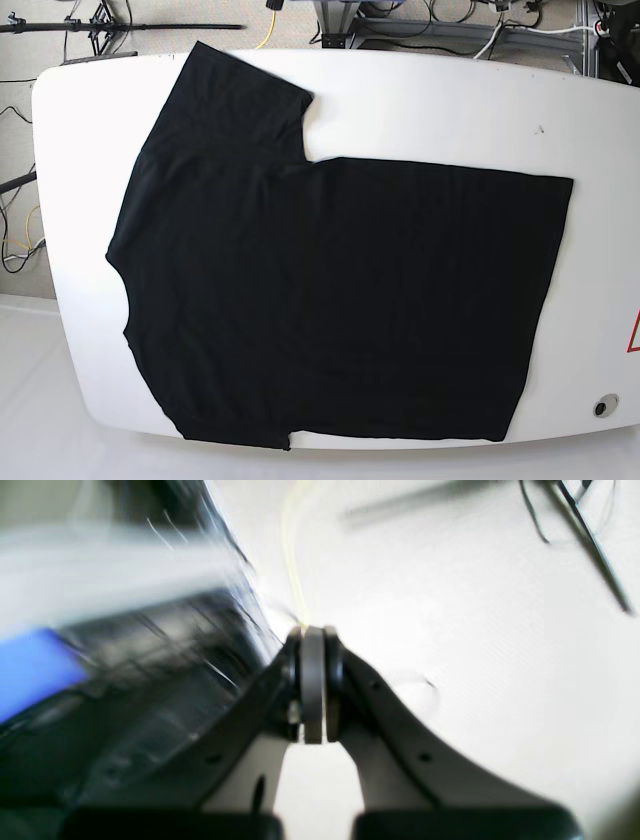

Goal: Fold the T-shirt properly

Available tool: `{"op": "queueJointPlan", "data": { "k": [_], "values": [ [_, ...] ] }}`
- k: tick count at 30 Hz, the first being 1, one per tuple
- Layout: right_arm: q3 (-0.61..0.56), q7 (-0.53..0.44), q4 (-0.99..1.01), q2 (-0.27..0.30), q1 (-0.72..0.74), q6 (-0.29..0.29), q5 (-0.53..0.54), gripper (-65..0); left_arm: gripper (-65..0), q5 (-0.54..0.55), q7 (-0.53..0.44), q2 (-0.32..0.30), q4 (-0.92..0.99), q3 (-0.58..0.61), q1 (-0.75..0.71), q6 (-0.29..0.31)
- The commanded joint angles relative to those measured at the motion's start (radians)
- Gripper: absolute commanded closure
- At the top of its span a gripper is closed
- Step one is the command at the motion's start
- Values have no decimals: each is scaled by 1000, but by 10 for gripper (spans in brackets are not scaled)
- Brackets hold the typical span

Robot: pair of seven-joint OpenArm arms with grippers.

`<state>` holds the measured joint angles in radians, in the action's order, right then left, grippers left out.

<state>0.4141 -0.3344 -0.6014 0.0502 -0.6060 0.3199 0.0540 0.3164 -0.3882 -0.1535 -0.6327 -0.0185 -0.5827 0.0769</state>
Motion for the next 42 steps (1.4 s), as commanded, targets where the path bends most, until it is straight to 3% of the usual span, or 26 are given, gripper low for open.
{"op": "queueJointPlan", "data": {
  "k": [1, 6, 22, 42],
  "values": [
    [0, 26, -68, 2, -84, 9, 32, 0, -89, 5, 21, -18, -75, 0, -64, -10],
    [-7, 42, -219, -5, -180, 47, 61, -3, -94, 9, 53, -44, -243, 5, -160, -5],
    [-14, 29, -403, -16, -301, 29, 28, -5, -106, 11, 105, -95, -489, 1, -296, 5],
    [-26, 21, -658, -4, -396, 62, 50, 0, -100, -3, 138, -133, -741, -17, -401, 16]
  ]
}}
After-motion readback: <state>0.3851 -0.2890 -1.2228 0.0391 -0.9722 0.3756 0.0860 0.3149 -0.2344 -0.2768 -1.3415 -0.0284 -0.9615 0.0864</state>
